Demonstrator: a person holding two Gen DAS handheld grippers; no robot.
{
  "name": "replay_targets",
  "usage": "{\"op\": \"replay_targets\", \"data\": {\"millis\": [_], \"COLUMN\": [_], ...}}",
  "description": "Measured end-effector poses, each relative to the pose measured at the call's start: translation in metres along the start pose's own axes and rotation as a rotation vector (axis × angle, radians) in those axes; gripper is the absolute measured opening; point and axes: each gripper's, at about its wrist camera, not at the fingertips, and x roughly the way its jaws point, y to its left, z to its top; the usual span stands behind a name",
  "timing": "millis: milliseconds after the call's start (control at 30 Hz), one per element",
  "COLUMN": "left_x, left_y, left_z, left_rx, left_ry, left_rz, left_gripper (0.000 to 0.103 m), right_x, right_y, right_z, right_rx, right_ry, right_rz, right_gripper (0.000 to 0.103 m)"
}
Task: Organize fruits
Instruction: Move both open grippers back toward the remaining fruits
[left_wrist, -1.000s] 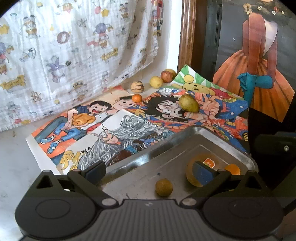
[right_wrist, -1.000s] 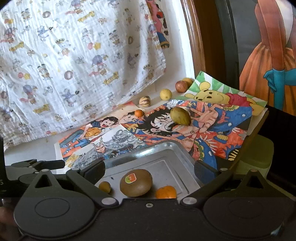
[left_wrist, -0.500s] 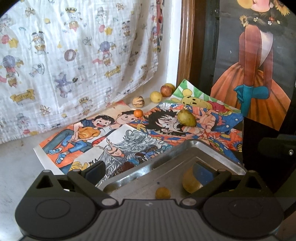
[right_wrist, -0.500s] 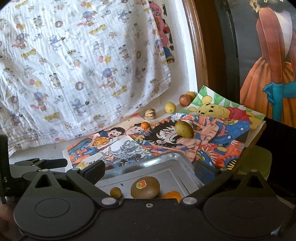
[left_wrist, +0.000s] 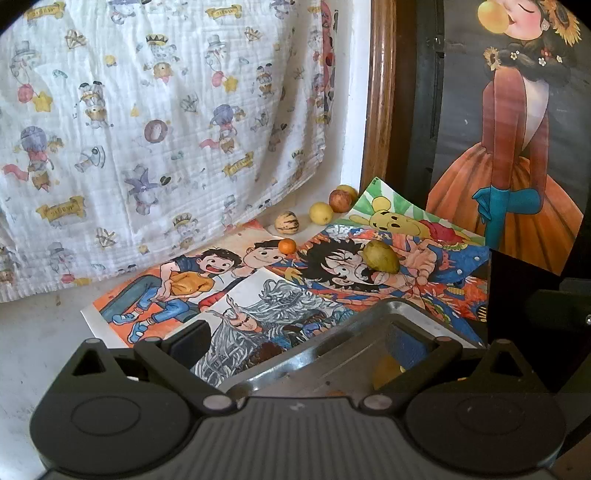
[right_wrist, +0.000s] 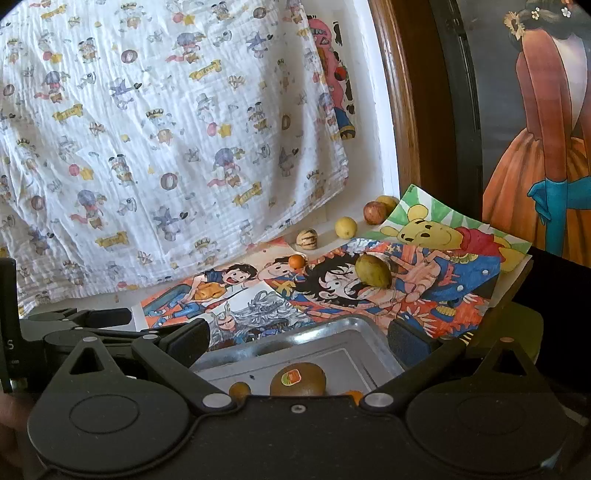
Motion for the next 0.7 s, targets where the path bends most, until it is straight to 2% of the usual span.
{"op": "replay_targets", "data": {"millis": [700], "left_x": [0.025], "left_y": [0.009], "left_z": [0.024], "left_rx": [0.022], "left_ry": [-0.007], "left_rz": [0.026], "left_gripper": [0.102], "right_x": [0.024], "right_y": [-0.005], "right_z": [0.025], "right_rx": [-0.027], "right_ry": [-0.01], "right_rz": [0.009], "right_gripper": [0.102]}}
